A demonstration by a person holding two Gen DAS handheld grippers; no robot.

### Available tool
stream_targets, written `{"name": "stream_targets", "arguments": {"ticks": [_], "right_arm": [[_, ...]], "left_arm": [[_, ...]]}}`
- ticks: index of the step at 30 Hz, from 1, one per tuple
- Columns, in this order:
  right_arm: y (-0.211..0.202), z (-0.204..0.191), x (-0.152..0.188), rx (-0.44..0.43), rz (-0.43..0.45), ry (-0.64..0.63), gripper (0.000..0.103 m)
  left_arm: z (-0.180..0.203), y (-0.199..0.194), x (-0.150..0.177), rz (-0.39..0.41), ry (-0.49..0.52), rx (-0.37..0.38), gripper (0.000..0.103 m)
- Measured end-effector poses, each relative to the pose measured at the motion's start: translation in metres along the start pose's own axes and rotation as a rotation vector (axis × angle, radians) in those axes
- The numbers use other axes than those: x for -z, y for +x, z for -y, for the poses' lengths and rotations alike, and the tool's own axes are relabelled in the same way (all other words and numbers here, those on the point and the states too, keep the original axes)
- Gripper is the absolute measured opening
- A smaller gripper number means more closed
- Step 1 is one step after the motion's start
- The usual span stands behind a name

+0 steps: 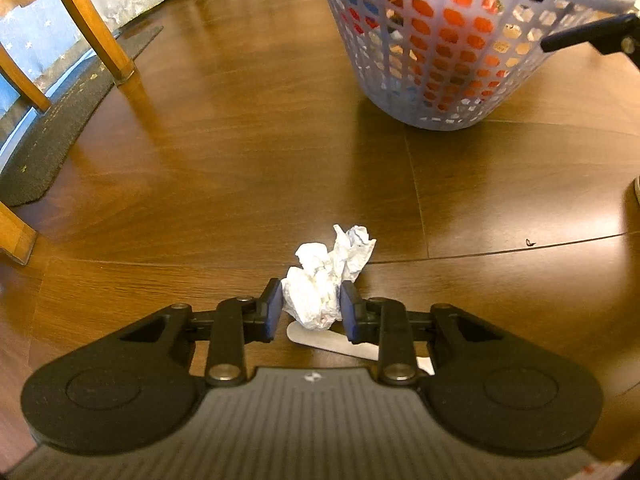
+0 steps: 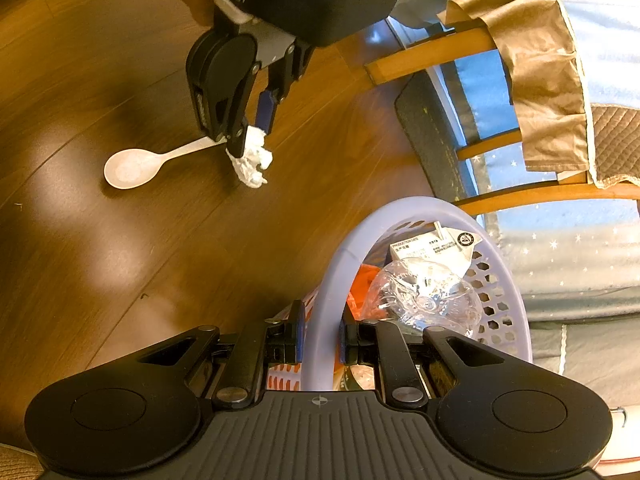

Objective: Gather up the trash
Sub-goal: 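Close the left tool on the crumpled tissue and lift it, then carry the tissue with the left tool into the wastebasket and release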

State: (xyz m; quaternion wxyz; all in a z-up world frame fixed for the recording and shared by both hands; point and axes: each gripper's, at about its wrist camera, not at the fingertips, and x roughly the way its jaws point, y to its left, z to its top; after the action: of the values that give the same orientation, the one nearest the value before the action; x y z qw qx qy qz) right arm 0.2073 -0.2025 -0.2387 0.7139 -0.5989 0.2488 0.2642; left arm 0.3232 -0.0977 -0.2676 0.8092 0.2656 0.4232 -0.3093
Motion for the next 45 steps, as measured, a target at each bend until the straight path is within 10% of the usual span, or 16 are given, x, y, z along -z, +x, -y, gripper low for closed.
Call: {"name": "stream_targets", "arguments": {"ticks": [29, 45], "right_arm": [[-0.005, -0.012, 0.002, -0.001, 0.005, -0.092, 0.012], [-0.010, -0.023, 0.002, -0.029, 0.026, -0.107, 0.012]], "left_arm": [[-0.022, -0.165, -0.076, 0.308, 0.048, -0.024, 0.026], [0.018, -0.153, -0.145, 0.394, 0.113, 0.071, 0.033]]}}
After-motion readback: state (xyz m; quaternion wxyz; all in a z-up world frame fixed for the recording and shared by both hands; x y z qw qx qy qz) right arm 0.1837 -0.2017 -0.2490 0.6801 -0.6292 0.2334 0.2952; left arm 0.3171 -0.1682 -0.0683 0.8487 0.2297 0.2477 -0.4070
